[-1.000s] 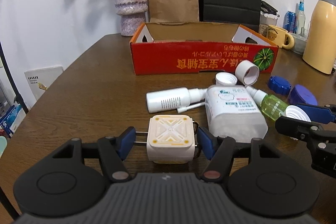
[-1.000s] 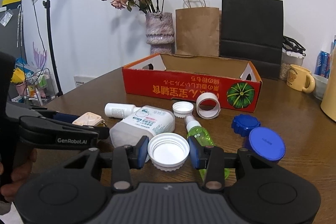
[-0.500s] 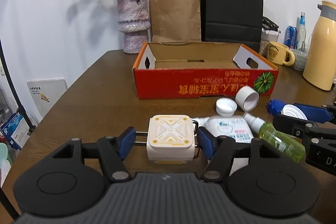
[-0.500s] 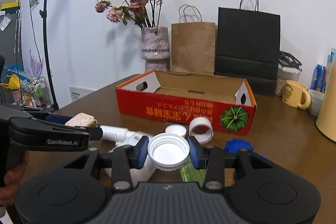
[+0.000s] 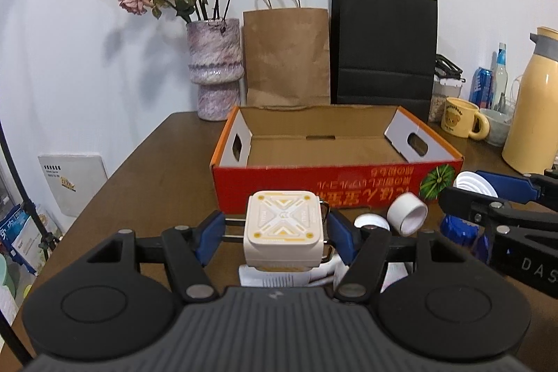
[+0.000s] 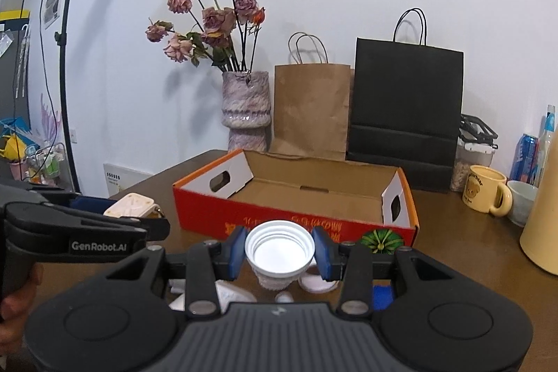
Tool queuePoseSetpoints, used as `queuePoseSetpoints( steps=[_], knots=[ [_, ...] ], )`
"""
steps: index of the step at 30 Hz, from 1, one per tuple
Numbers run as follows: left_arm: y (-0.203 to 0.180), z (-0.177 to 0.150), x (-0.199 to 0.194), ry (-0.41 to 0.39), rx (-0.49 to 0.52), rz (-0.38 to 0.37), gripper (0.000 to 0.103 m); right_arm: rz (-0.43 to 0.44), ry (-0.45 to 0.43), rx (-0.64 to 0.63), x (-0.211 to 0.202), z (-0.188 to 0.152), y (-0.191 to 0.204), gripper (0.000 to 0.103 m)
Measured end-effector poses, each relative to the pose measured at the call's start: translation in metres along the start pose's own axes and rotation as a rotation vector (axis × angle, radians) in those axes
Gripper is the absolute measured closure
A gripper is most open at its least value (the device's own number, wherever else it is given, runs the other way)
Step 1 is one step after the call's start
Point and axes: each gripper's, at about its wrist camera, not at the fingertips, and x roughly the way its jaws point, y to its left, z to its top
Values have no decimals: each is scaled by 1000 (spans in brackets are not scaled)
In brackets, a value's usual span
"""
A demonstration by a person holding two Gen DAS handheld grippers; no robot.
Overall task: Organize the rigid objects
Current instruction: 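Carry the white cap and cream plug adapter over the cardboard box with both grippers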
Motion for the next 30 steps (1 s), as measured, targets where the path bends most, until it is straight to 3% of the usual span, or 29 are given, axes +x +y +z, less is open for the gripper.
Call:
queuePoseSetpoints(
  steps=[30],
  knots=[
    [-11, 68, 68, -61, -52, 28, 37, -91, -78, -15, 76, 67, -28, 63]
  ],
)
